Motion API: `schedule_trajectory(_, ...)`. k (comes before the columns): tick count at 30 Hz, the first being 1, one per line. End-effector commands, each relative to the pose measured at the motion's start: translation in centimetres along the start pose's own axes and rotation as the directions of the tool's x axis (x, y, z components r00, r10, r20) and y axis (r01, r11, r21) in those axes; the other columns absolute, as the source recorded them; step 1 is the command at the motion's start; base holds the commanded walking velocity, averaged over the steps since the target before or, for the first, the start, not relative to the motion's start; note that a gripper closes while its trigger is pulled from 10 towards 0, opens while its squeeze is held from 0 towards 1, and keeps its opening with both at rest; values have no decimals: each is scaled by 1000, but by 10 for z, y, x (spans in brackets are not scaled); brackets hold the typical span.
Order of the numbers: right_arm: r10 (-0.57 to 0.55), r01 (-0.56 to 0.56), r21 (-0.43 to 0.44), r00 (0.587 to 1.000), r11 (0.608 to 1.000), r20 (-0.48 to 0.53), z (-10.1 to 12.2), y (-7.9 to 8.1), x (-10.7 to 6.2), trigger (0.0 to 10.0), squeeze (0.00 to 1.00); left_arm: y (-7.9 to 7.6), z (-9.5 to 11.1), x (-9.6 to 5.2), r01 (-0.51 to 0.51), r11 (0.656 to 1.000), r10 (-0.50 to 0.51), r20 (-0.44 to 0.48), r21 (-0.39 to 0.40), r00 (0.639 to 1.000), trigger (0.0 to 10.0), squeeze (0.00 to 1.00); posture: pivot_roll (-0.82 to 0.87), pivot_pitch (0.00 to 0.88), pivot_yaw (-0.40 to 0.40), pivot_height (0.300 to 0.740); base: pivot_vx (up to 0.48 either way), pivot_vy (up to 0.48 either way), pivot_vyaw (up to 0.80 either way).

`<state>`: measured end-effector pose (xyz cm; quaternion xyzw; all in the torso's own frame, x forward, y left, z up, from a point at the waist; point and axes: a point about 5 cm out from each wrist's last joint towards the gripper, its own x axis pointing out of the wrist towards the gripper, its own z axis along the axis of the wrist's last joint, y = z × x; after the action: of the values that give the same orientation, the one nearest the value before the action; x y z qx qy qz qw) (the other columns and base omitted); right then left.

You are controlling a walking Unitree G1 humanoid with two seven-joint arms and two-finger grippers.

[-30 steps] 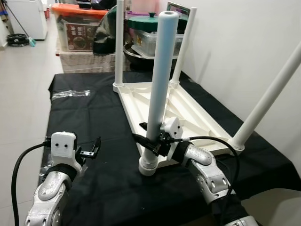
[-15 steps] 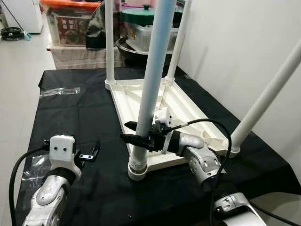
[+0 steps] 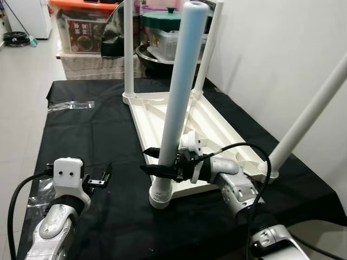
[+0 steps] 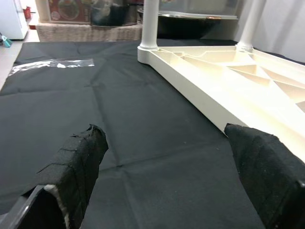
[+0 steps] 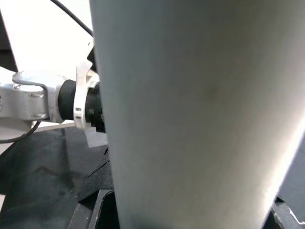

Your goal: Building children table

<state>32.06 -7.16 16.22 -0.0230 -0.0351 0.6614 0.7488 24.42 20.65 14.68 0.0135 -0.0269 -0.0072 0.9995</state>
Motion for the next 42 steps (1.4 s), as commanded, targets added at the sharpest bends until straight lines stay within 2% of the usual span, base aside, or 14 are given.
schedule_trajectory(1,11,14,146,985,989,-174,-46,13,-16,10000,0,-5,-2,0,12,1000,-12,-3,-12,1000,10000,0,103,0,-144,740,0,0,0)
schedule_trajectory(16,77,-48,175,984,983,-163,-49,21,-10,10000,0,-2,-3,-1,6,1000,-6,-4,-14,1000,10000,0,111,0,-155,740,0,0,0)
schedule_trajectory(17,62,-34,175,986,984,-157,-49,20,-8,10000,0,-2,-3,-2,1,1000,-1,-6,-15,1000,10000,0,113,0,-158,740,0,0,0)
schedule_trajectory(19,-90,111,167,987,980,-133,-48,12,-2,10000,0,-2,-4,-3,-4,1000,4,-7,-18,1000,10000,0,111,0,-160,740,0,0,0)
schedule_trajectory(20,-90,111,167,987,980,-133,-48,12,-2,10000,0,-2,-4,-3,-4,1000,4,-7,-18,1000,10000,0,111,0,-160,740,0,0,0)
schedule_trajectory(21,-184,205,142,971,968,-150,-49,7,1,10000,0,-2,-4,-4,-7,1000,6,-8,-18,1000,10000,0,115,0,-161,740,0,0,0)
schedule_trajectory(23,-449,467,142,882,873,-144,-46,-8,3,10000,0,-1,-4,-5,-14,1000,14,-8,-19,1000,10000,0,112,0,-159,740,0,0,0)
schedule_trajectory(24,-559,578,135,814,805,-156,-45,-14,2,10000,0,1,-4,-5,-18,1000,18,-9,-18,1000,10000,0,114,0,-153,740,0,0,0)
schedule_trajectory(26,-559,578,135,814,805,-156,-45,-14,2,10000,0,1,-4,-5,-18,1000,18,-9,-18,1000,10000,0,114,0,-153,740,0,0,0)
schedule_trajectory(28,-747,753,170,655,635,-111,-38,-22,-7,10000,0,5,-3,-6,-29,999,29,-11,-14,1000,10000,0,111,0,-145,740,0,0,0)
schedule_trajectory(29,-793,792,179,603,584,-80,-34,-23,-11,10000,0,7,-3,-6,-32,999,32,-12,-12,999,10000,0,112,0,-144,740,0,0,0)
schedule_trajectory(33,-805,796,170,593,582,-20,-27,-20,-13,10000,0,8,-3,-6,-34,999,34,-13,-10,999,10000,0,106,0,-134,740,0,0,0)
schedule_trajectory(36,-761,761,20,647,649,54,-18,-8,-10,10000,0,10,-3,-3,-31,999,31,-13,-6,999,10000,0,92,0,-125,740,0,0,0)
schedule_trajectory(42,-755,757,-45,653,652,51,-18,-6,-8,10000,0,9,-3,0,-28,1000,28,-11,-6,1000,10000,0,94,0,-125,740,0,0,0)
